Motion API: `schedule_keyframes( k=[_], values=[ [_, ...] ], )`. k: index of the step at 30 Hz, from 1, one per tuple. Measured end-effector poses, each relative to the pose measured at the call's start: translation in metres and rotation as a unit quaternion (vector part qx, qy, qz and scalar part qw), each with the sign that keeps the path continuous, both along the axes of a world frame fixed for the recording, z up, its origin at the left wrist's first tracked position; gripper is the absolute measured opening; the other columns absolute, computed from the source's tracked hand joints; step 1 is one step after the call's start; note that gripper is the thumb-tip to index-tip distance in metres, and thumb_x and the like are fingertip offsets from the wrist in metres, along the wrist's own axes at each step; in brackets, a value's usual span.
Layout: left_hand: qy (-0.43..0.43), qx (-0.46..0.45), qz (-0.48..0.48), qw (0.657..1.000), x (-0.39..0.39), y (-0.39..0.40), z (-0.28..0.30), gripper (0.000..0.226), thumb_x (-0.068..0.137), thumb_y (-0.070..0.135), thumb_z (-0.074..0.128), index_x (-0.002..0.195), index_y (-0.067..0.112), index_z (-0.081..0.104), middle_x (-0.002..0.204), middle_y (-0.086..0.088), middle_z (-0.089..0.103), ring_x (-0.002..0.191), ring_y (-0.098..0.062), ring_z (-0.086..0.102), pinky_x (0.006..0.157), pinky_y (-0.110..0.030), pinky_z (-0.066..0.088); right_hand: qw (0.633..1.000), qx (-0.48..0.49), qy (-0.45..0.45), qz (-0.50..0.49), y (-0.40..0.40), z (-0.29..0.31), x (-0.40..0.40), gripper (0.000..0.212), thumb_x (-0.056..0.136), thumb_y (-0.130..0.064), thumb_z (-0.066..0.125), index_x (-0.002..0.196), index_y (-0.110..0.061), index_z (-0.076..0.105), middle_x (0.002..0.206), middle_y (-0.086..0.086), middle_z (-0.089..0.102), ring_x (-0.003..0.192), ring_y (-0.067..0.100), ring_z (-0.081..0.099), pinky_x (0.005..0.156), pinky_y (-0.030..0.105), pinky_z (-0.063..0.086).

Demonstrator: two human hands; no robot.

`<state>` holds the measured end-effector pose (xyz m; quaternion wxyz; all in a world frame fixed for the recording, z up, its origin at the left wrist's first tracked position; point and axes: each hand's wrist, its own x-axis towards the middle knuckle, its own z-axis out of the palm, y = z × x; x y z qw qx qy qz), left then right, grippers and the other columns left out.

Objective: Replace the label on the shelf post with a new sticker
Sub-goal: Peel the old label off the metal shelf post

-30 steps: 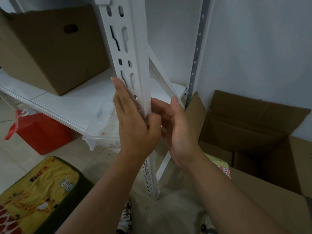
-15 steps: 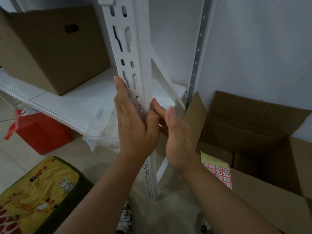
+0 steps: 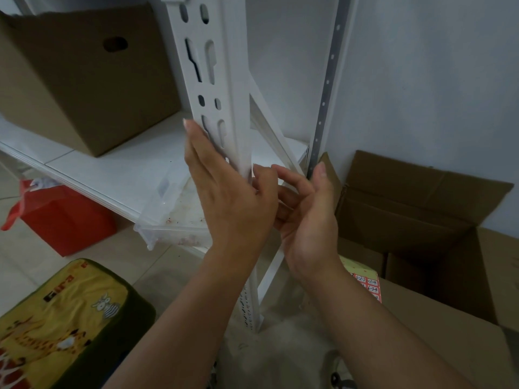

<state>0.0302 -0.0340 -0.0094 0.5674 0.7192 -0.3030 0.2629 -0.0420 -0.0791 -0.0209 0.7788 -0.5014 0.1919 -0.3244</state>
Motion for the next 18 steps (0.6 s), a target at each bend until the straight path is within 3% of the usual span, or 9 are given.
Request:
schedule_keyframes(
  k=[9, 13, 18],
  values=[
    [-0.002, 0.001, 0.021, 1.000, 0.0008, -0.0096, -0.0008, 0.090, 0.079, 0.009, 0.051, 0.150, -0.002, -0.003, 0.151, -0.024, 0.020, 0.136, -0.036, 0.032, 0.102, -0.053, 0.044, 1.000, 0.015, -0.002, 0.010, -0.0016, 0.0011, -0.0027, 0.077, 0.073, -0.069, 0.032, 0.115, -0.015, 0.066, 0.100, 0.018, 0.071, 0.097, 0.033, 0.068, 0.094, 0.049, 0.048],
    [-0.012, 0.010, 0.015, 1.000, 0.0026, -0.0069, -0.0030, 0.087, 0.082, 0.013, 0.050, 0.149, 0.002, -0.004, 0.152, -0.024, 0.018, 0.135, -0.036, 0.034, 0.101, -0.052, 0.045, 1.000, 0.020, -0.007, 0.012, -0.0023, 0.0001, -0.0042, 0.076, 0.074, -0.068, 0.033, 0.114, -0.013, 0.067, 0.091, 0.015, 0.072, 0.092, 0.032, 0.068, 0.090, 0.047, 0.049],
    [-0.023, 0.020, 0.013, 0.999, 0.0037, -0.0040, -0.0036, 0.082, 0.086, 0.017, 0.048, 0.148, 0.010, -0.006, 0.152, -0.023, 0.018, 0.134, -0.036, 0.035, 0.099, -0.051, 0.048, 1.000, 0.017, 0.001, 0.015, -0.0026, 0.0003, -0.0050, 0.077, 0.073, -0.069, 0.033, 0.115, -0.014, 0.066, 0.097, 0.016, 0.072, 0.096, 0.031, 0.069, 0.093, 0.046, 0.051]
  ],
)
